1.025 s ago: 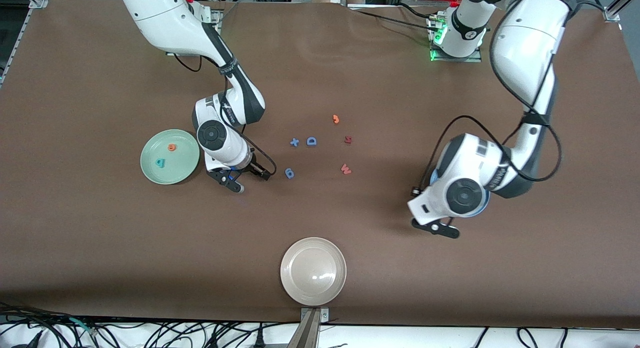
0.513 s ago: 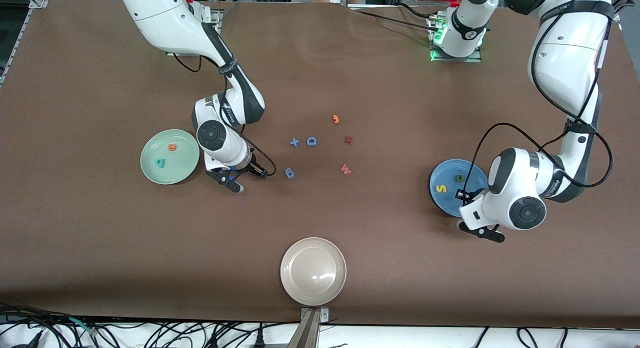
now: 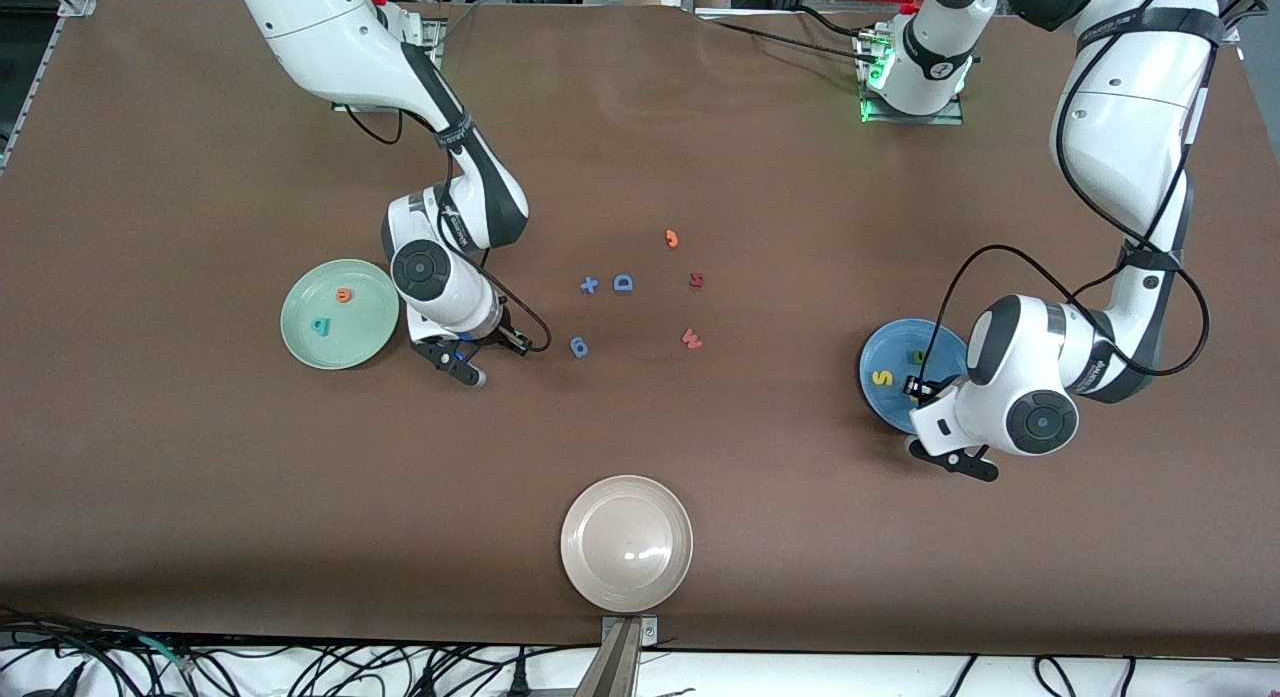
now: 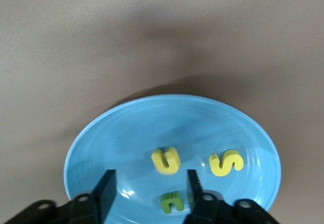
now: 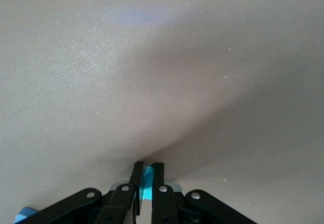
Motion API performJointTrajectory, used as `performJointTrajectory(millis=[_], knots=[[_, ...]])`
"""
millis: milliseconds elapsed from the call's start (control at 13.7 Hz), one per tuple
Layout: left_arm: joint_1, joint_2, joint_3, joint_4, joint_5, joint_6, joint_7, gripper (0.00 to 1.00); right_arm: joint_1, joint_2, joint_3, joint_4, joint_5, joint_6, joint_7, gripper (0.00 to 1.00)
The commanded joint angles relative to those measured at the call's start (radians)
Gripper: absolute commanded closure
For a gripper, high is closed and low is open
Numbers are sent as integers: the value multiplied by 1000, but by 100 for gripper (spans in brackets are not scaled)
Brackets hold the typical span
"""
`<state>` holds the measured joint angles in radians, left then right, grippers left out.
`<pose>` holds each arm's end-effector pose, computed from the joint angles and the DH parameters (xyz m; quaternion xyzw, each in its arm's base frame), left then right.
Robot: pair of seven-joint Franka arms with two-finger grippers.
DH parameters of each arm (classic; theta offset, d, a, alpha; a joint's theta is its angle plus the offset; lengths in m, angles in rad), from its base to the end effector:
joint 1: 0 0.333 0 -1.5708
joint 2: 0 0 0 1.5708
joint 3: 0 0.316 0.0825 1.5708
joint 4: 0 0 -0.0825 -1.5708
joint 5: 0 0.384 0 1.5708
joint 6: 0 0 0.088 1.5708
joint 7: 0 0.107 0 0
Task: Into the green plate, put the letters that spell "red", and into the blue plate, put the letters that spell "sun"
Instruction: 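Drop the yellow u on the blue plate while the right gripper places the teal letter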
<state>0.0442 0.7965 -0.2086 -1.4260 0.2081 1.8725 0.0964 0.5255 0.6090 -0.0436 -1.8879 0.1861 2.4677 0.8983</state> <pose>0.6834 -0.0738 0.2049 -0.9737 0.1571 0.1638 0.0200 0.5580 0.2926 0.1784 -0.9606 0.2742 0.0388 0.0257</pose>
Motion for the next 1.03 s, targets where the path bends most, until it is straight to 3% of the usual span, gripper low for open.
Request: performJointTrajectory(millis=[0,146,366,513,659,952], knots=[[-7,-26,-2,-22,24,2,0,0,5,-61,-44,13,3,-123,-22,100],[-9,-40,-5,-18,17,-9,0,0,4,-126,-86,15,3,-238,-91,100],[-6,-117,-70,-8,-18,-85,-3,0,4,-198,-166,9,3,-380,-209,100],[-6,-182,-87,-1,-137,-171,-38,0,4,-227,-237,-9,3,-433,-335,100],[-9,-274,-97,-1,-190,-272,-43,0,2,-244,-329,-62,15,-420,-529,100],[-6,-486,-111,-1,-170,-358,-128,0,-1,-241,-377,-193,19,-241,-671,100]])
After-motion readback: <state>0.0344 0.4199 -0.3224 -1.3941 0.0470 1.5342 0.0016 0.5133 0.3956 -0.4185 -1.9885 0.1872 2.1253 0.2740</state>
